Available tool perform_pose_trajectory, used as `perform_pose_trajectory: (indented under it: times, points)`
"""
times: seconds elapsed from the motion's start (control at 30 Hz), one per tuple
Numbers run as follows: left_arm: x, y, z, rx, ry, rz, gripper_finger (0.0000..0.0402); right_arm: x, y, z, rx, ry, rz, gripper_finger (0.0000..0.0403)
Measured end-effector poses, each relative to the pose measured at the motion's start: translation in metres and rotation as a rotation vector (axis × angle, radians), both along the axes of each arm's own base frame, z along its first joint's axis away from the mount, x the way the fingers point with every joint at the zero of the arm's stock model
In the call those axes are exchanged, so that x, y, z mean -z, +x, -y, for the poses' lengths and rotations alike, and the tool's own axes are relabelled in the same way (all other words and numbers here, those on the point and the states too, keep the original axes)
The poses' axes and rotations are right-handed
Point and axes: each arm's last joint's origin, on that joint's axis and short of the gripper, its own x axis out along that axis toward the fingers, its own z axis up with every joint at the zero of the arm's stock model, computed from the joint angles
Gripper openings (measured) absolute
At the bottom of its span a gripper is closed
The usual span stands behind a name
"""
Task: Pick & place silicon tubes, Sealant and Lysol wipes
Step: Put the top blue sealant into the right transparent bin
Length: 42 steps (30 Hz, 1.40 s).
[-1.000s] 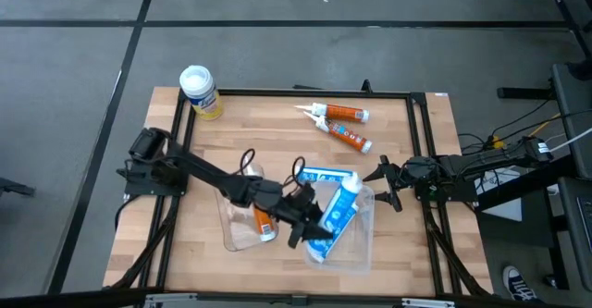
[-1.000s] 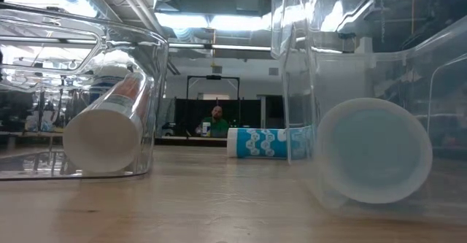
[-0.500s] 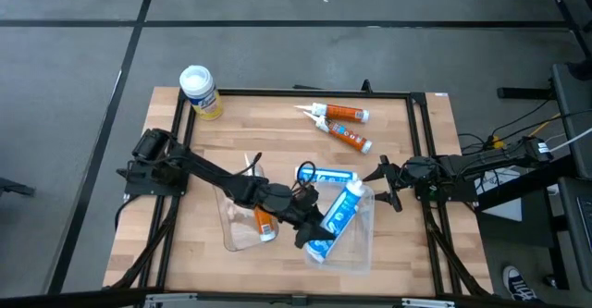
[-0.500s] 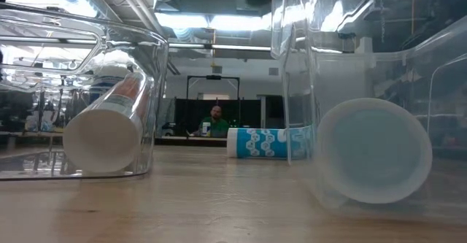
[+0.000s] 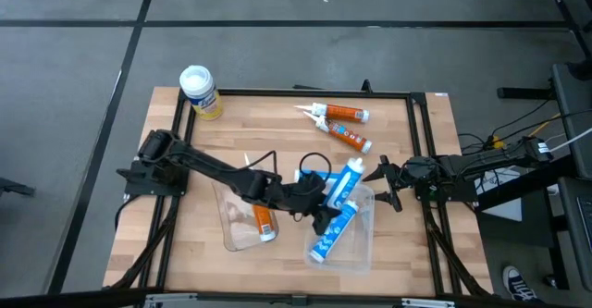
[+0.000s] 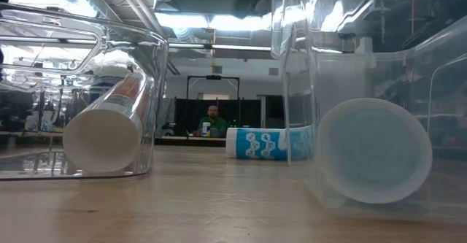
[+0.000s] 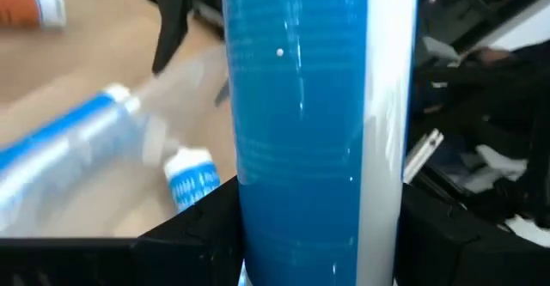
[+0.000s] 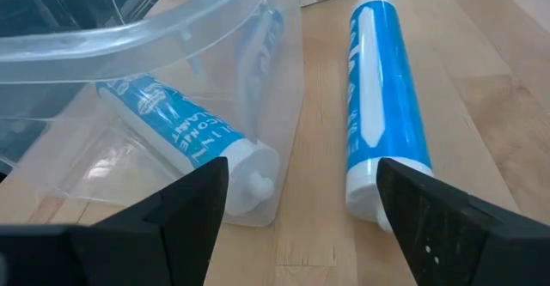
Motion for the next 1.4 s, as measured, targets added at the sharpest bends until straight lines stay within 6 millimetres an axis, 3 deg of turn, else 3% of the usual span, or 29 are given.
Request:
perform_pose_trajectory:
  times: [0.13,0.4,0.67,0.87,1.1,1.27,1.4]
  points:
    - [-0.003,0.016,0.004,-0.01,0.031,0.011,0.0209,0.0,0.0,0.0,0.0,0.0,-0.001,0.0298]
    - [0.017,0.04,0.005,-0.017,0.063,-0.109,0.0209,0.0,0.0,0.0,0.0,0.0,-0.001,0.0298]
    - [0.034,0.047,0.011,-0.025,-0.007,-0.163,0.0209,0.0,0.0,0.0,0.0,0.0,-0.001,0.0298]
    - [0.039,0.041,0.021,-0.042,-0.078,-0.222,0.0209,0.0,0.0,0.0,0.0,0.0,0.0,0.0298]
    - [0.036,0.04,0.027,-0.044,-0.203,-0.225,0.0209,0.0,0.0,0.0,0.0,0.0,-0.001,0.0298]
    - [0.028,0.04,0.026,-0.046,-0.186,-0.277,0.0209,0.0,0.0,0.0,0.0,0.0,0.0,0.0298]
    - [0.006,0.036,0.021,-0.037,-0.117,-0.35,0.0209,0.0,0.0,0.0,0.0,0.0,0.0,0.0298]
